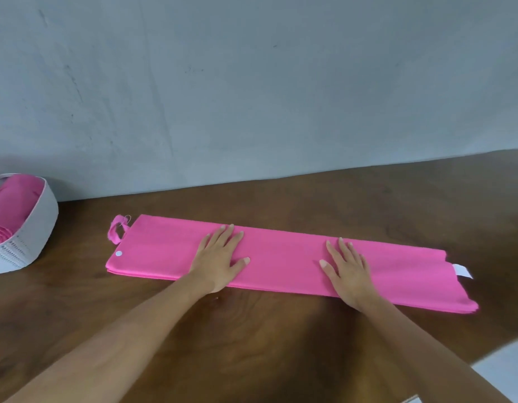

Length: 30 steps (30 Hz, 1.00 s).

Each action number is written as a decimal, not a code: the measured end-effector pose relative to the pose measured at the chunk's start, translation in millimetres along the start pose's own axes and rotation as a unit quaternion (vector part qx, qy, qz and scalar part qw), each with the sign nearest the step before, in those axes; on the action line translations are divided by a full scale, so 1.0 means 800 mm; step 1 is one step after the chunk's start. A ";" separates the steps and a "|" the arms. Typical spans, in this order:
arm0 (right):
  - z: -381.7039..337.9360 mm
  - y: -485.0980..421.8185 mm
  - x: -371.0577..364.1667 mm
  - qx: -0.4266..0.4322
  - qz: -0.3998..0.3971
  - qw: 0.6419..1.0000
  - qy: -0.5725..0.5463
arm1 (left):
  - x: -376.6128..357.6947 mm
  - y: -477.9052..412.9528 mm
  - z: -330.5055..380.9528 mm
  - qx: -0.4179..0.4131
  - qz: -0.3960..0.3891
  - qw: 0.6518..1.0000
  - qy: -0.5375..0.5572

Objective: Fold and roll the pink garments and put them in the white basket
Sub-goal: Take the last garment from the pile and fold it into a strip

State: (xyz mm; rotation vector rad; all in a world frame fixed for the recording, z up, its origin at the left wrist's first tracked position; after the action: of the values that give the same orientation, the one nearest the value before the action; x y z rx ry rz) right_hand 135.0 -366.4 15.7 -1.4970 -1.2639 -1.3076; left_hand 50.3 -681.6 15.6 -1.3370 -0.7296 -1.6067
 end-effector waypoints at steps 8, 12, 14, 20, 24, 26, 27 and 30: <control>0.065 0.027 0.008 0.096 0.003 0.995 -0.003 | -0.051 -0.041 0.182 -0.096 -0.036 0.994 0.033; 0.098 0.028 0.014 0.124 -0.012 0.992 0.033 | -0.073 -0.064 0.242 -0.112 -0.039 0.993 0.027; 0.108 0.024 0.015 0.144 -0.019 0.988 0.042 | -0.085 -0.073 0.260 -0.113 -0.036 0.993 0.018; 0.164 0.006 0.020 0.171 0.000 0.983 0.062 | -0.097 -0.078 0.273 -0.106 -0.011 0.994 -0.038; 0.221 -0.007 0.032 0.174 0.006 0.982 0.072 | -0.099 -0.078 0.275 -0.100 -0.010 0.994 -0.048; 0.250 -0.014 0.039 0.172 0.005 0.982 0.077 | -0.100 -0.079 0.275 -0.095 -0.011 0.994 -0.055; 0.263 -0.018 0.043 0.173 0.001 0.982 0.080 | -0.100 -0.078 0.275 -0.094 -0.010 0.994 -0.058; 0.298 -0.026 0.054 0.183 -0.008 0.979 0.089 | -0.102 -0.079 0.275 -0.091 -0.010 0.994 -0.064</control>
State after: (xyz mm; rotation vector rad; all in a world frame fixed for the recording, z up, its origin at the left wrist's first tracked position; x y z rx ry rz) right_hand 167.1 -125.8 13.7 -1.0896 -1.3172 -1.1175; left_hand 91.4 -442.7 -3.1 -1.5805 -0.6882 -1.6452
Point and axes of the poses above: each hand's wrist, its own y-axis away from the middle knuckle, its own x-axis out of the back of the hand, z = x × y, the point moved 3 cm from there along -y, towards the middle knuckle, and after that the axes turned 9 degrees about z, right-handed, at the moved point
